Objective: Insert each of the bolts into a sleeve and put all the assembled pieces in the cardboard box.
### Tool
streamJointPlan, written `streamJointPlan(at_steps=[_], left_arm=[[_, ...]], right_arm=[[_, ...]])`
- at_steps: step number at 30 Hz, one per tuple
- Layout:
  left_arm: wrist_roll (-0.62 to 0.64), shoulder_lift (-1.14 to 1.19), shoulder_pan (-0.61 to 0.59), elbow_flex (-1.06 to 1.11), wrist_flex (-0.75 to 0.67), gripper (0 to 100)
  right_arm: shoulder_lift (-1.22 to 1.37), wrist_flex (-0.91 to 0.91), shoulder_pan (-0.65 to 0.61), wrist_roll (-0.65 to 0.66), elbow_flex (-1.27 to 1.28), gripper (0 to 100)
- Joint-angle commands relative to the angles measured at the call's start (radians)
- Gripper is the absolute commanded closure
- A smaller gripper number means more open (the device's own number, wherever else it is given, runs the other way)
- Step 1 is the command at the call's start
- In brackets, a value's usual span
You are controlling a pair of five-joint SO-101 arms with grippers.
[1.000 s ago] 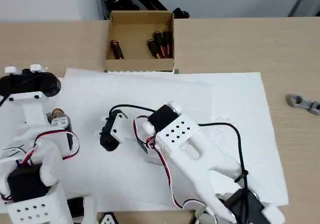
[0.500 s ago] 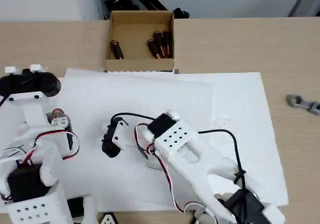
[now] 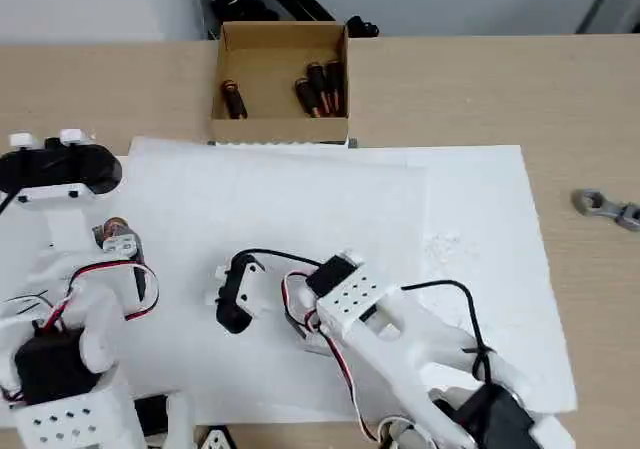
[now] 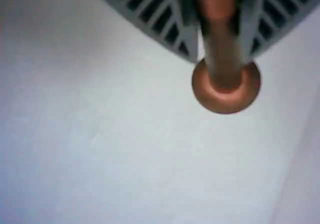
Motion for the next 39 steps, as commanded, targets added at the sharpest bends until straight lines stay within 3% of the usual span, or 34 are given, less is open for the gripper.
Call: streamJointPlan(at_steps=[1,11,18,30,34,39], left_arm=[[-0.009,-0.009,0.0,-0.002,0.003,99],[-0.009,-0.011,0.0,-0.002,0.003,99],[-0.009,-0.011,0.0,-0.002,0.003,99],[-0.009,-0.015,0.0,-0.002,0.003,99],[-0.011,-0.014,-0.003,-0.002,-0.005,99],[-0.017,-0.006,-0.002,0.004,-0.058,99]], right_arm=[[-0.013,-0.048,0.001,0.003,0.009,71.5],[-0.013,-0.088,0.05,0.066,0.009,72.4],[-0.013,-0.082,0.05,0.064,0.014,97.2],[-0.027,-0.047,0.065,0.023,0.0,99.6],[-0.074,-0.025,0.147,-0.063,-0.064,99.6],[-0.268,0.133,0.26,-0.144,-0.212,99.5]])
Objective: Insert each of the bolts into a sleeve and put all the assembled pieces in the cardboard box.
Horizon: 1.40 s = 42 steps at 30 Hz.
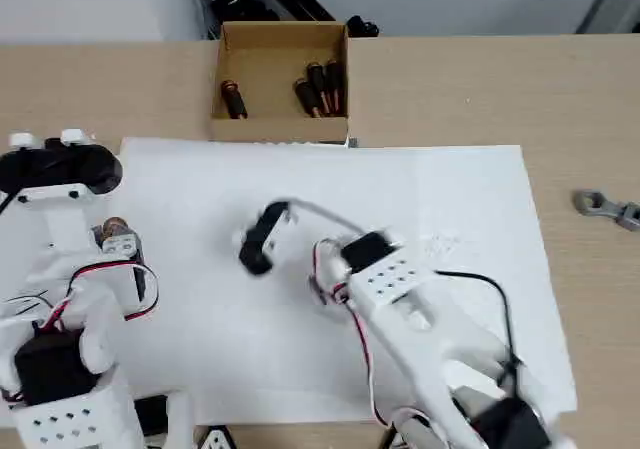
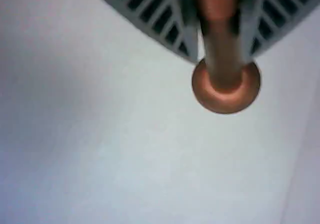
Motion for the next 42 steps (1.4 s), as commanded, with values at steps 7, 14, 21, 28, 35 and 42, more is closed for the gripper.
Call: streamJointPlan(at_steps=[7,14,21,28,35,42], left_arm=[[-0.028,-0.006,0.0,0.16,-0.215,99],[-0.026,-0.005,0.026,0.506,-0.672,99],[-0.026,-0.005,0.089,0.791,-1.108,99],[-0.018,0.169,0.084,0.823,-1.108,99],[-0.003,0.356,0.083,0.659,-0.956,99],[-0.071,0.486,0.084,0.522,-0.689,99]], right_arm=[[-0.334,0.315,0.242,-0.074,-0.265,99.5],[-0.49,0.371,0.268,-0.101,-0.267,99.5],[-0.509,0.371,0.268,-0.117,-0.265,99.5],[-0.518,0.371,0.266,-0.117,-0.265,99.5],[-0.518,0.39,0.263,-0.115,-0.265,99.5],[-0.518,0.418,0.262,-0.11,-0.265,99.5]])
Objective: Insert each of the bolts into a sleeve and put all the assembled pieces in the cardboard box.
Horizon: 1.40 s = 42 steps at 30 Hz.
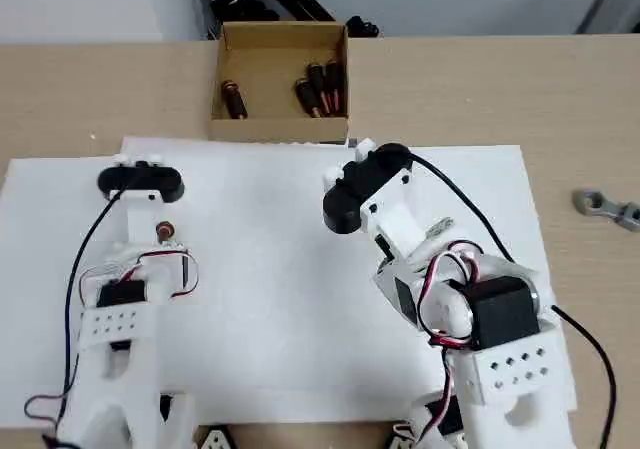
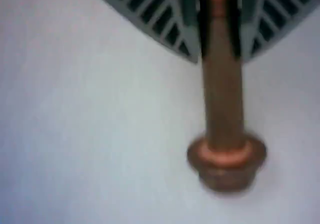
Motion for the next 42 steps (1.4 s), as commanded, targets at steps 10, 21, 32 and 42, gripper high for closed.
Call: streamJointPlan(at_steps=[10,21,32,42], left_arm=[[-0.049,0.037,0.009,-0.093,0.264,95],[-0.11,0.037,0.003,-0.09,0.318,84],[-0.152,0.069,-0.008,-0.526,0.666,81],[-0.092,0.534,0.006,-0.895,0.876,84]], right_arm=[[-0.027,0.008,0.005,-0.003,-0.046,99.5],[-0.027,0.007,0.005,0.018,-0.046,99.5],[-0.027,0.027,0.005,0.015,-0.046,99.5],[-0.027,0.036,0.005,0.0,-0.046,99.5]])
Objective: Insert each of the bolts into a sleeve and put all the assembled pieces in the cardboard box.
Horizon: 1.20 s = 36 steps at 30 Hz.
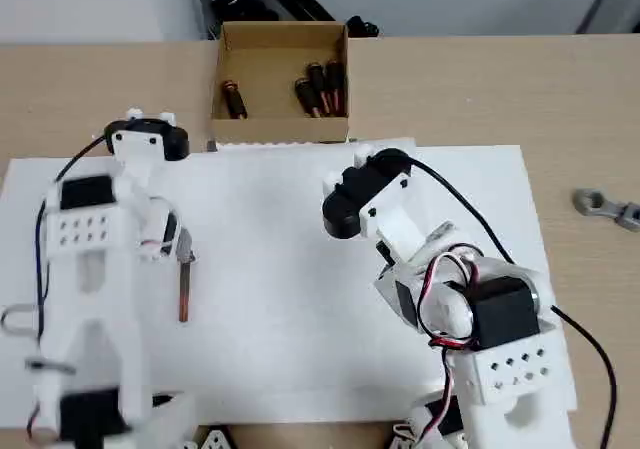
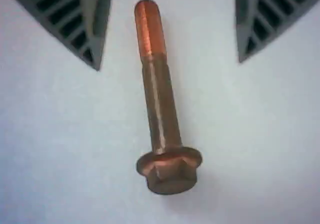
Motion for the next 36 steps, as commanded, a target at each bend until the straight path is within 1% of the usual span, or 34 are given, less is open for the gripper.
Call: streamJointPlan(at_steps=[1,6,10,16,28,32,36], left_arm=[[0.014,0.11,0.012,-0.067,0.012,84],[0.054,0.11,0.048,-0.054,0.018,84],[0.112,0.121,0.048,-0.05,-0.002,84],[0.19,0.114,0.028,0.025,-0.006,84],[0.201,0.121,0.023,0.035,-0.011,84],[0.203,0.133,0.023,0.047,-0.057,84],[0.203,0.229,0.02,0.054,-0.103,84]], right_arm=[[-0.027,0.005,0.005,-0.012,-0.046,99.5],[-0.027,0.005,0.005,-0.018,-0.046,99.5],[-0.027,0.005,0.005,-0.018,-0.048,99.5],[-0.027,0.005,0.005,-0.018,-0.048,99.5],[-0.028,0.021,0.005,-0.02,-0.049,99.5],[-0.028,0.021,0.005,-0.02,-0.049,99.5],[-0.028,0.021,0.004,-0.04,-0.049,99.5]])
